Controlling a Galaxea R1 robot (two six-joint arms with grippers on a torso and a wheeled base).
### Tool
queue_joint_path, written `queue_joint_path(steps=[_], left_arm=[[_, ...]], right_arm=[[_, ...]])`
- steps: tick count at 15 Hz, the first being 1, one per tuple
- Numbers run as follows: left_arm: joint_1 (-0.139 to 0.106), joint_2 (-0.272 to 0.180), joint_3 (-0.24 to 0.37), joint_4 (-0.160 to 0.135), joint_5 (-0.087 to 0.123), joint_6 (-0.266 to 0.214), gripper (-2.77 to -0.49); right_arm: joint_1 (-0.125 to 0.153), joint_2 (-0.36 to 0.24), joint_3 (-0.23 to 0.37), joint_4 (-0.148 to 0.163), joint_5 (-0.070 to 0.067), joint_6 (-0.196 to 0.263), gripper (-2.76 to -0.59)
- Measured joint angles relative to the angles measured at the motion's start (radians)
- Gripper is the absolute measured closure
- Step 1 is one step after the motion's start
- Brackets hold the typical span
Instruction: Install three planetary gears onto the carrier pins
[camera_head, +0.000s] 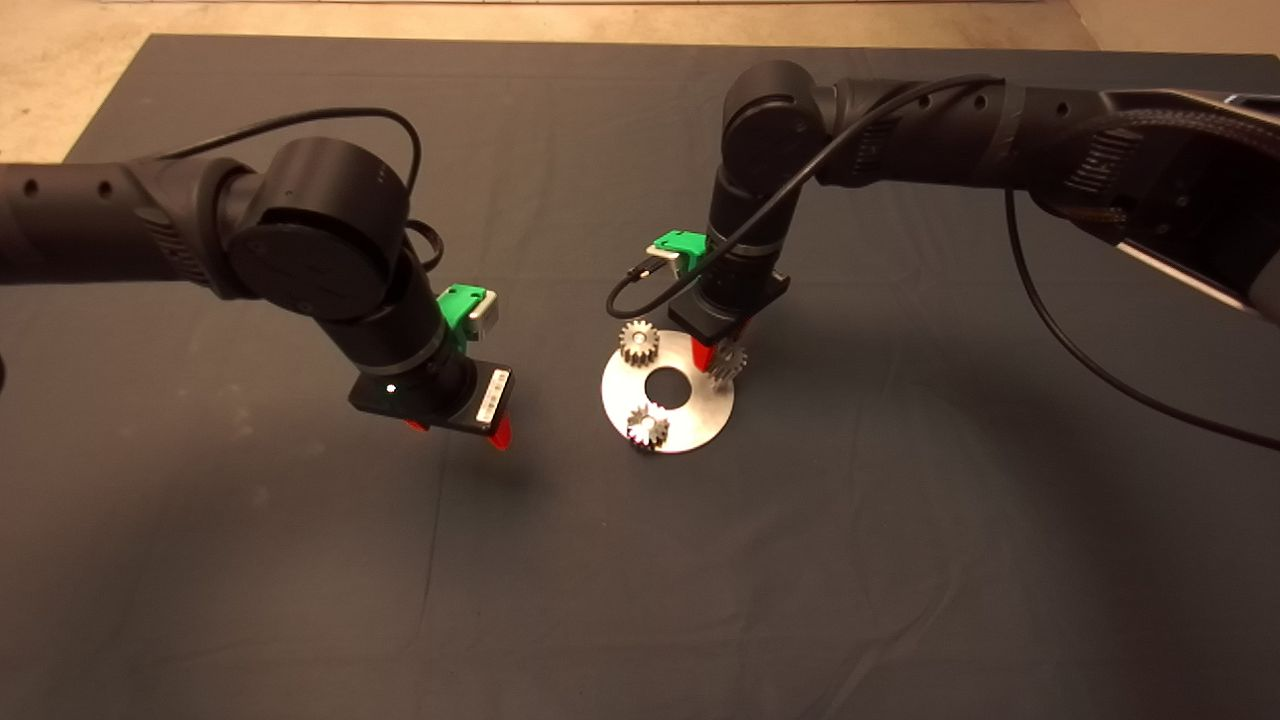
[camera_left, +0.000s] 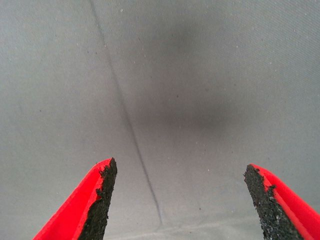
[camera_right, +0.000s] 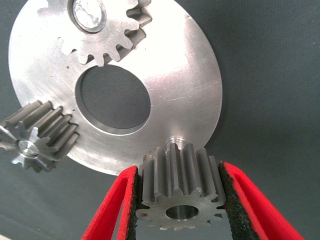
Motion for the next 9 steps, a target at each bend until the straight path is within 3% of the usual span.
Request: queue_joint_path(steps=[9], left_arm=[[0.0,-0.006,0.001,0.0,0.0,0.0,-1.78]], right_arm=[[0.0,0.0,0.01,0.0,0.0,-0.051,-1.01]])
